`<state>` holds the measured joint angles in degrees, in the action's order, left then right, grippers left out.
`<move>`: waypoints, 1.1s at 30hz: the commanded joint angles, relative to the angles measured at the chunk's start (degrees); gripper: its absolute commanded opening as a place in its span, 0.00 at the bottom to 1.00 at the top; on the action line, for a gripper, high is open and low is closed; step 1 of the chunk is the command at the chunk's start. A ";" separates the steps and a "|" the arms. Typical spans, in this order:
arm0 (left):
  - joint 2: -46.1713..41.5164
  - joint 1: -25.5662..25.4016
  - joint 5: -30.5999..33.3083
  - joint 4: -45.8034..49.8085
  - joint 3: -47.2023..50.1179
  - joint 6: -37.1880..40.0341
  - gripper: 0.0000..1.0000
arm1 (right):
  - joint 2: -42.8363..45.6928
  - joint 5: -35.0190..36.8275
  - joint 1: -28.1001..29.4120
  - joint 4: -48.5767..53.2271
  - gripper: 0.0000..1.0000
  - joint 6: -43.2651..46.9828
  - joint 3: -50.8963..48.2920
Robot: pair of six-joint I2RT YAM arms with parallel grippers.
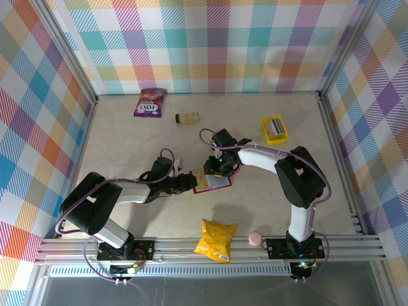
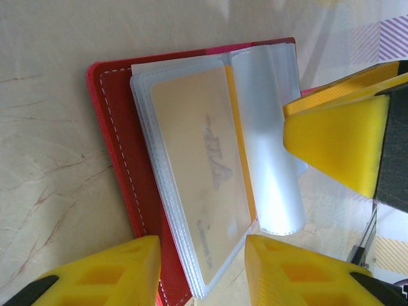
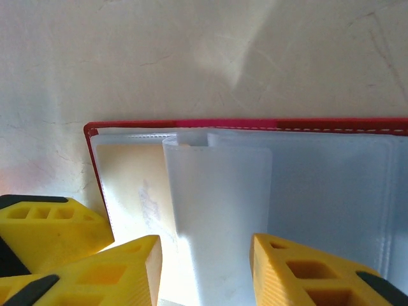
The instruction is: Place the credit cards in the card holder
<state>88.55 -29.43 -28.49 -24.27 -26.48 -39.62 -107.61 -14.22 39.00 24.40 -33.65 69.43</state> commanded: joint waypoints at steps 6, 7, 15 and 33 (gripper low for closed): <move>-1.44 0.25 0.10 0.32 -0.59 0.86 0.39 | 1.86 -1.63 0.33 -1.30 0.40 -0.57 -0.25; -1.62 0.25 0.27 0.37 -0.51 0.94 0.39 | 1.88 -1.97 0.37 -1.68 0.40 -0.82 -0.33; -3.15 0.25 1.07 1.29 -0.16 1.31 0.39 | 1.14 -2.35 1.15 -2.75 0.40 -1.80 -0.25; -7.64 0.43 7.12 6.84 0.81 2.09 0.33 | -2.06 0.24 3.80 -3.55 0.38 -5.07 2.09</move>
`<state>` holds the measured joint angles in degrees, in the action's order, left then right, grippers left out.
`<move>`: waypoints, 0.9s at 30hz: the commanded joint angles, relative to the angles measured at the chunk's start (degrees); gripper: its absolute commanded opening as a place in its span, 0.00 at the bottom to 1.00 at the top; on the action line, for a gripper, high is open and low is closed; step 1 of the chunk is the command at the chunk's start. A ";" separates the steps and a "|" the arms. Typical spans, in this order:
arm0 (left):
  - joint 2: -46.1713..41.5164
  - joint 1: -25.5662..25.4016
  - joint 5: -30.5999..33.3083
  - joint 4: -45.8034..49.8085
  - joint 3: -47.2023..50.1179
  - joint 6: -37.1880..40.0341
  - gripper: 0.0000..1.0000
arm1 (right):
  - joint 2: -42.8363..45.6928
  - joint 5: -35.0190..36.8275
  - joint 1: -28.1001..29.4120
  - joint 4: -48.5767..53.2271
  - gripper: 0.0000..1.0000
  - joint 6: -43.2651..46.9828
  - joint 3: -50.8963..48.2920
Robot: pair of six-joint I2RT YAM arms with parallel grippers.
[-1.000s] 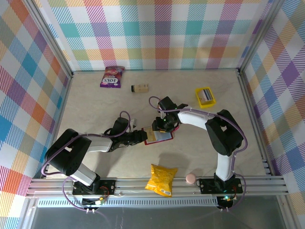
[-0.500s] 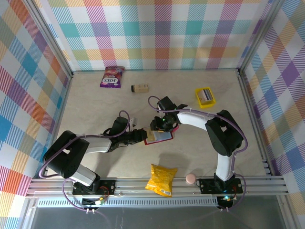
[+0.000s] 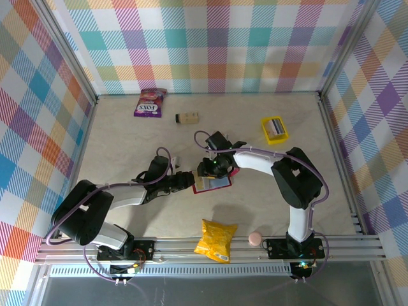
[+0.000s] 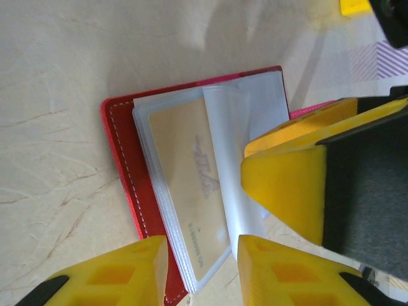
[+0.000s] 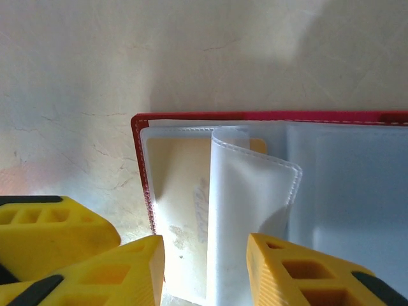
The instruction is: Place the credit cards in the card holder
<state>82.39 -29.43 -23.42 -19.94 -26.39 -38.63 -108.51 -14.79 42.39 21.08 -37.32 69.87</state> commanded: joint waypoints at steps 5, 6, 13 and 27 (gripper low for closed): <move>-2.57 0.43 2.70 3.65 1.07 1.10 0.33 | -1.44 1.08 0.59 -0.51 0.37 -1.53 2.34; -3.13 0.43 2.85 3.75 1.21 1.10 0.33 | -1.44 1.08 0.59 -0.49 0.37 -1.70 2.51; -8.94 0.52 4.93 5.66 2.30 0.94 0.33 | -1.83 1.57 1.09 -1.51 0.37 -2.50 3.10; -19.43 0.51 5.22 7.62 4.60 -3.19 0.33 | -3.64 3.11 4.62 -1.95 0.35 -2.96 8.65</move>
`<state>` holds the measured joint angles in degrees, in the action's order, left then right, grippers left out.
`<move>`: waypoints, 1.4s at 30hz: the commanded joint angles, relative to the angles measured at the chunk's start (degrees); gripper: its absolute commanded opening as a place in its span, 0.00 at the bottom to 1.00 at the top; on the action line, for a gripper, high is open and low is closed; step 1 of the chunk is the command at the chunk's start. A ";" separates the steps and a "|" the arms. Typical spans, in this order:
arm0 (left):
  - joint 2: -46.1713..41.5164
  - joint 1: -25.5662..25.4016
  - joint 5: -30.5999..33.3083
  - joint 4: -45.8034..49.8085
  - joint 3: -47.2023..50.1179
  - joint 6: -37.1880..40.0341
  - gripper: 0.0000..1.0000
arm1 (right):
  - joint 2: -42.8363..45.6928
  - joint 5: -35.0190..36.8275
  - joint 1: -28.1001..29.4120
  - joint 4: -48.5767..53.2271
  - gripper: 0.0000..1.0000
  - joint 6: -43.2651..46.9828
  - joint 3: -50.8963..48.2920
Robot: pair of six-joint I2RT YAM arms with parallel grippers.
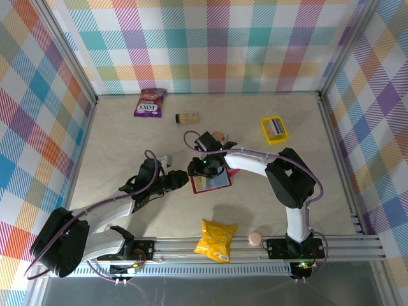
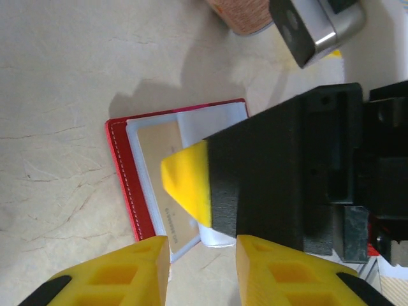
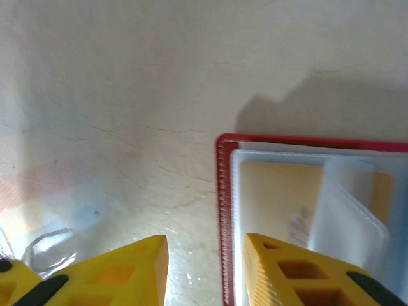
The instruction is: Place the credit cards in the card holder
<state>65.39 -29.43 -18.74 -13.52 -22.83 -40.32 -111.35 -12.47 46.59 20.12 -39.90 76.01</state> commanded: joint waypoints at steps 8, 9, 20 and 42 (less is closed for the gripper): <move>-8.25 0.51 1.74 3.25 1.60 -1.96 0.33 | 3.25 2.81 0.43 -2.92 0.36 0.17 3.51; -8.75 0.51 1.93 3.32 1.81 -1.88 0.33 | 4.31 4.11 0.35 -1.91 0.37 1.03 3.74; 1.64 -1.24 -3.63 -3.93 0.39 -2.16 0.34 | 16.61 15.08 -4.93 7.66 0.46 6.06 -9.56; 12.75 -3.70 -5.16 -7.14 -2.44 0.08 0.41 | 6.68 10.93 -5.83 10.97 0.51 11.47 -7.17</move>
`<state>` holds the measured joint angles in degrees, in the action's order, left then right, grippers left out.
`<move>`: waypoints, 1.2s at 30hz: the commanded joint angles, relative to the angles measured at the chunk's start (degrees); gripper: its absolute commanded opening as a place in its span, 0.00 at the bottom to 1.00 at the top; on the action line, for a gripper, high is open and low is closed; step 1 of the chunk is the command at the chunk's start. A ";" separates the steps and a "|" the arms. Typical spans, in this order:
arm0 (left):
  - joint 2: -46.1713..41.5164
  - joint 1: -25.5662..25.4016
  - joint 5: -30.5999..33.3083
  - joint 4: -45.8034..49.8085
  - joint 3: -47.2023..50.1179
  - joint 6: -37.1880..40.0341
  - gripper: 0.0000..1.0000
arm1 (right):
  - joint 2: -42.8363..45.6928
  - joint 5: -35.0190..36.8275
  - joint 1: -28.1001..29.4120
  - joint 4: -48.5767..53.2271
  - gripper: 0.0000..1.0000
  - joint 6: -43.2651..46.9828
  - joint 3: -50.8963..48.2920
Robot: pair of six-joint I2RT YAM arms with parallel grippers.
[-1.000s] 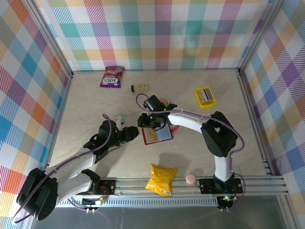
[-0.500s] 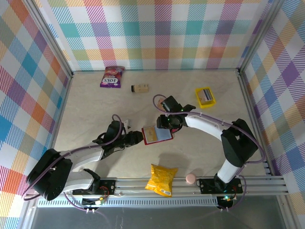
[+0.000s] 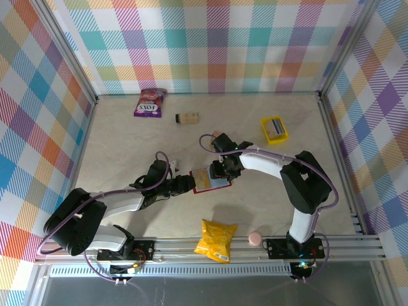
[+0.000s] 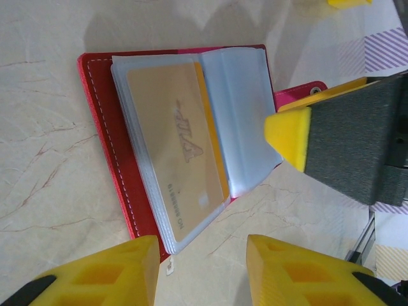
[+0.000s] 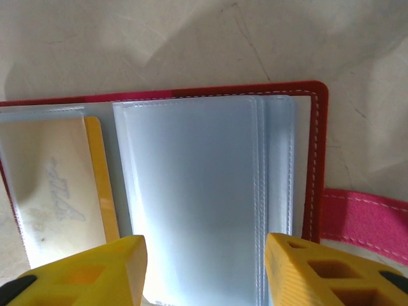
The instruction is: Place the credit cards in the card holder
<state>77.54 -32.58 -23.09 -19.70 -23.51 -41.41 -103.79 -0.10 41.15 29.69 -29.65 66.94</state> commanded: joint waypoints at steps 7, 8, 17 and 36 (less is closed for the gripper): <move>1.78 -0.56 -1.25 -0.70 -2.28 1.33 0.41 | -2.84 -1.75 -0.44 1.47 0.52 0.65 2.24; 1.98 -0.56 -1.33 -0.60 -2.33 1.41 0.42 | -3.22 -1.79 -0.34 1.55 0.52 0.44 2.33; 3.08 -0.56 -1.26 -0.52 -2.68 1.68 0.42 | -3.98 -5.55 -0.37 -0.21 0.52 -1.25 1.83; 6.66 -0.54 -1.78 -0.77 -3.56 1.69 0.43 | -3.54 -8.32 -0.39 -1.93 0.52 -2.47 2.02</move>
<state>83.74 -32.60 -23.57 -19.70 -25.80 -40.66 -106.83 -7.09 40.80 27.92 -31.07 68.47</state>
